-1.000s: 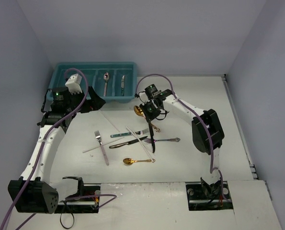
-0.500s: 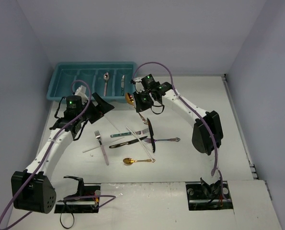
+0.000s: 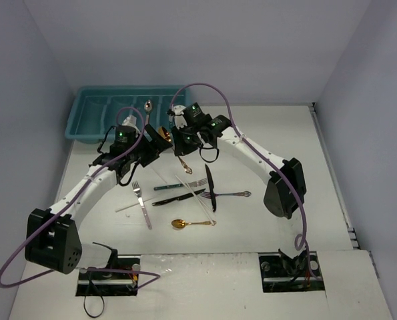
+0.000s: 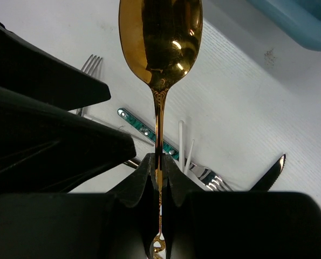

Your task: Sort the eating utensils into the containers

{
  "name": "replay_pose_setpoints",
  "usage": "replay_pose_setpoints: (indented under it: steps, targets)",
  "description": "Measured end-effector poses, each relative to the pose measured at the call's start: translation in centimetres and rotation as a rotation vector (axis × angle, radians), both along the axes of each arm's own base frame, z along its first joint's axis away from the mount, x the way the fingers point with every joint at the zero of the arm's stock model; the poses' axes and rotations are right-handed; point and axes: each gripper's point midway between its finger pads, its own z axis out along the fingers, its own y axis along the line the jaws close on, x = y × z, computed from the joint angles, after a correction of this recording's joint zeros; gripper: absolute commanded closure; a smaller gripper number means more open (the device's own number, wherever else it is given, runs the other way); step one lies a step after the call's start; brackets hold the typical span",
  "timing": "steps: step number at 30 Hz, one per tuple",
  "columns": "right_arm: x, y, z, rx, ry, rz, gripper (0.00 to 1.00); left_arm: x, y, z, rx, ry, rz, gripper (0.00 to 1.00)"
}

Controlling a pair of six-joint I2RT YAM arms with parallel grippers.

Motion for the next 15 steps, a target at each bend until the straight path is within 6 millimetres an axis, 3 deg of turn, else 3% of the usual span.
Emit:
replay_pose_setpoints:
  steps: [10, 15]
  targets:
    - [-1.6, 1.4, 0.1, 0.01, 0.012, 0.039, 1.0, 1.2, -0.1, 1.1, -0.01, -0.022, 0.024, 0.36]
    - [-1.7, 1.6, 0.4, 0.019, 0.015, 0.038, 1.0, 1.8, -0.2, 0.6, -0.02, -0.006, 0.034, 0.43]
